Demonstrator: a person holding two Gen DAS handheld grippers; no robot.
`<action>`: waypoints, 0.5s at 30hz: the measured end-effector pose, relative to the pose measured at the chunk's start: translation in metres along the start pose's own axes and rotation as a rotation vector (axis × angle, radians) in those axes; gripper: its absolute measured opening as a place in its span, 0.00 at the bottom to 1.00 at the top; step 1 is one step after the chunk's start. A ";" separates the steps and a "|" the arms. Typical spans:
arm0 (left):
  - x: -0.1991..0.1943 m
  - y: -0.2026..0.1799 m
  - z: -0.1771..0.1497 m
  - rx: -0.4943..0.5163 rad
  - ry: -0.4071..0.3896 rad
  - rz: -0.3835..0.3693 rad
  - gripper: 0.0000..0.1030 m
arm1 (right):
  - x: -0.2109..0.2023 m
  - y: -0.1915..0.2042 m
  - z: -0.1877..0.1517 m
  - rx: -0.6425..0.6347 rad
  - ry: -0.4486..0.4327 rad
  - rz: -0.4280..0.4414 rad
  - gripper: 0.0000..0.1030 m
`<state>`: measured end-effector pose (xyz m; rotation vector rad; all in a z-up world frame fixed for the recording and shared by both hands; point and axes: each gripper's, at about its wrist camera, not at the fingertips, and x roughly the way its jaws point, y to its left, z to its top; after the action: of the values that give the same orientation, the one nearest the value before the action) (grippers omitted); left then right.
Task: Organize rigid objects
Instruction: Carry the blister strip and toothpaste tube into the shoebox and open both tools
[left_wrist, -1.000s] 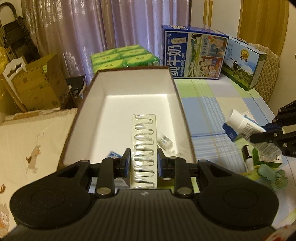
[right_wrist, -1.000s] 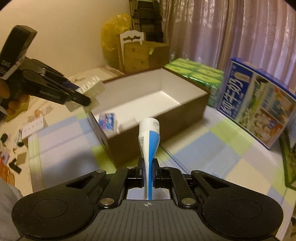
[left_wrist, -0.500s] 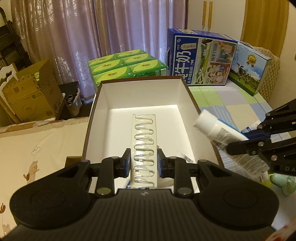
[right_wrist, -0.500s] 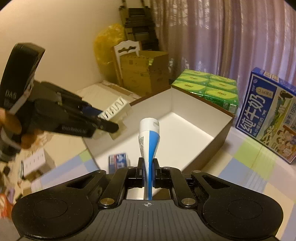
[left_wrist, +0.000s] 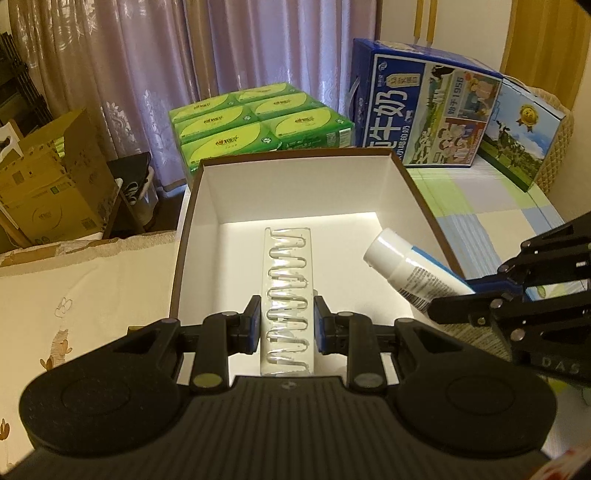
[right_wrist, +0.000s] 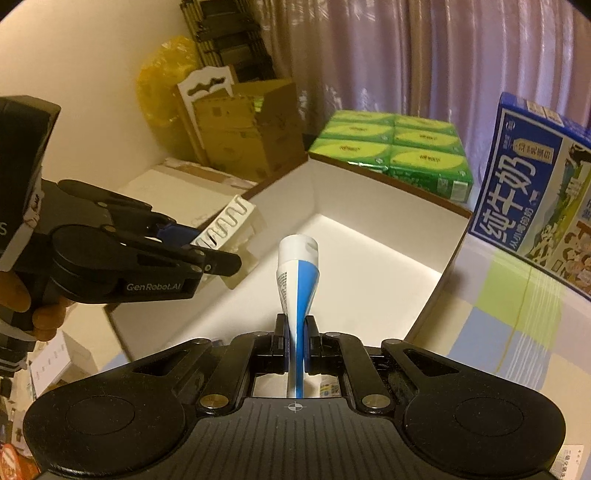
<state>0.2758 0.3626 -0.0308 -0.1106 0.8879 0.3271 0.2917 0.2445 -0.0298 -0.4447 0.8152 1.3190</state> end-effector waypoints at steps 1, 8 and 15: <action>0.004 0.001 0.001 -0.002 0.004 -0.001 0.23 | 0.004 -0.002 0.001 0.006 0.005 -0.005 0.03; 0.028 0.007 0.007 -0.012 0.038 -0.006 0.23 | 0.030 -0.017 0.011 0.031 0.042 -0.036 0.03; 0.052 0.010 0.009 -0.024 0.077 -0.004 0.23 | 0.054 -0.032 0.014 0.049 0.090 -0.077 0.03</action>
<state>0.3101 0.3867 -0.0650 -0.1485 0.9601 0.3315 0.3284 0.2836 -0.0650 -0.4949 0.8952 1.2125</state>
